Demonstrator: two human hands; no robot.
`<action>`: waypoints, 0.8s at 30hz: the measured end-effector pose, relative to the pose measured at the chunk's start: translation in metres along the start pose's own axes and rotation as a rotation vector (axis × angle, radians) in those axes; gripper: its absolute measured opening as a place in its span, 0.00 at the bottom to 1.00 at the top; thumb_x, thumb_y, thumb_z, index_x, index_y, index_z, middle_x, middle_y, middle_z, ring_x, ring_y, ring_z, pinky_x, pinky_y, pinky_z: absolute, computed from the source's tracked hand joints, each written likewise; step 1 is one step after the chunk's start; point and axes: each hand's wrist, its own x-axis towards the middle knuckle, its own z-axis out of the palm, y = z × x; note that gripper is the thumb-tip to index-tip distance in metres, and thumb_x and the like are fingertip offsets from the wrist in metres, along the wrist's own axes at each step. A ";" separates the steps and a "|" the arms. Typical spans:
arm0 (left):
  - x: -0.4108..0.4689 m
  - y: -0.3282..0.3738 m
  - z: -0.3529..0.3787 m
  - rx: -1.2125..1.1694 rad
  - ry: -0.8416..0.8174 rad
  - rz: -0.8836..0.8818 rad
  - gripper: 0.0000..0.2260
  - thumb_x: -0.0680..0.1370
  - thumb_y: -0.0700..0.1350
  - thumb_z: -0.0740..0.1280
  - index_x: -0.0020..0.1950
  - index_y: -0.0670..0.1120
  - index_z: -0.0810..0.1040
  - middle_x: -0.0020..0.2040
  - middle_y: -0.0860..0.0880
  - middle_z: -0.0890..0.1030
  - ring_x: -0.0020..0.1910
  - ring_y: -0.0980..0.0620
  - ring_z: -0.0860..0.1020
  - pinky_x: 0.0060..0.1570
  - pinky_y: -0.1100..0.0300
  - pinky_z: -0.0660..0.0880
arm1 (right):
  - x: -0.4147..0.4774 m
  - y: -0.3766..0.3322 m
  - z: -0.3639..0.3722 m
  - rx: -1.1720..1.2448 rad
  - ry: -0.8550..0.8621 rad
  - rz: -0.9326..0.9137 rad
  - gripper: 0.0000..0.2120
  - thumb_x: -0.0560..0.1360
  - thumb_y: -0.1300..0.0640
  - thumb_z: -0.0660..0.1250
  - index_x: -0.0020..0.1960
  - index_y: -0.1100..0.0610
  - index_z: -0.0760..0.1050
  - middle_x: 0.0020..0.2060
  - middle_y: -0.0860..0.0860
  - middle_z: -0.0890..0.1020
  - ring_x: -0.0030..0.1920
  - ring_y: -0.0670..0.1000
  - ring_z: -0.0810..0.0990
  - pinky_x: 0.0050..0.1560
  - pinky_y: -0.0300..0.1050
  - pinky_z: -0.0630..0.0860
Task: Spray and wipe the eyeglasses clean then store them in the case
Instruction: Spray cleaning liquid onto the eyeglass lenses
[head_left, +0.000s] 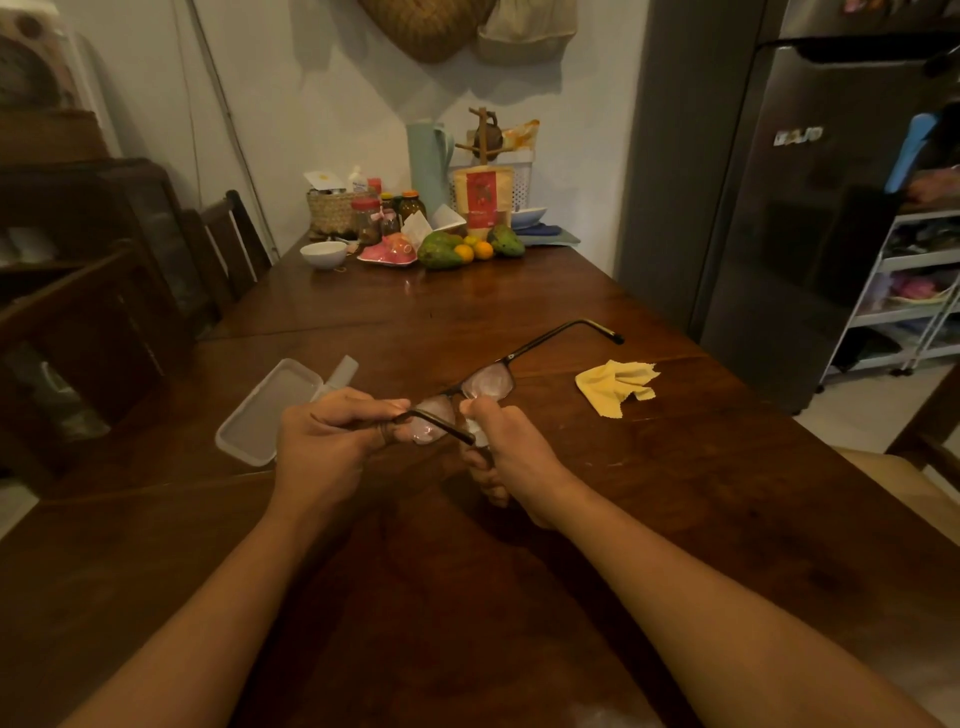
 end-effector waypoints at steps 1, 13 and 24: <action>0.000 -0.001 -0.001 0.005 0.001 -0.007 0.15 0.59 0.38 0.75 0.43 0.34 0.83 0.40 0.40 0.83 0.42 0.55 0.84 0.42 0.66 0.78 | 0.001 0.001 -0.002 0.009 0.016 -0.002 0.27 0.81 0.42 0.54 0.28 0.55 0.65 0.21 0.48 0.65 0.22 0.49 0.60 0.28 0.42 0.58; 0.008 -0.012 -0.024 0.344 -0.090 -0.026 0.09 0.65 0.35 0.76 0.38 0.49 0.86 0.41 0.49 0.84 0.45 0.56 0.82 0.45 0.58 0.81 | 0.008 0.017 -0.076 -0.161 0.084 -0.058 0.29 0.82 0.39 0.51 0.32 0.57 0.69 0.23 0.49 0.68 0.23 0.48 0.66 0.34 0.45 0.67; 0.015 -0.018 -0.033 0.726 -0.343 0.242 0.16 0.67 0.38 0.77 0.41 0.60 0.82 0.40 0.63 0.80 0.45 0.57 0.81 0.50 0.54 0.78 | 0.003 0.014 -0.074 0.107 -0.078 -0.127 0.31 0.77 0.31 0.55 0.29 0.55 0.71 0.23 0.52 0.69 0.24 0.51 0.67 0.30 0.42 0.68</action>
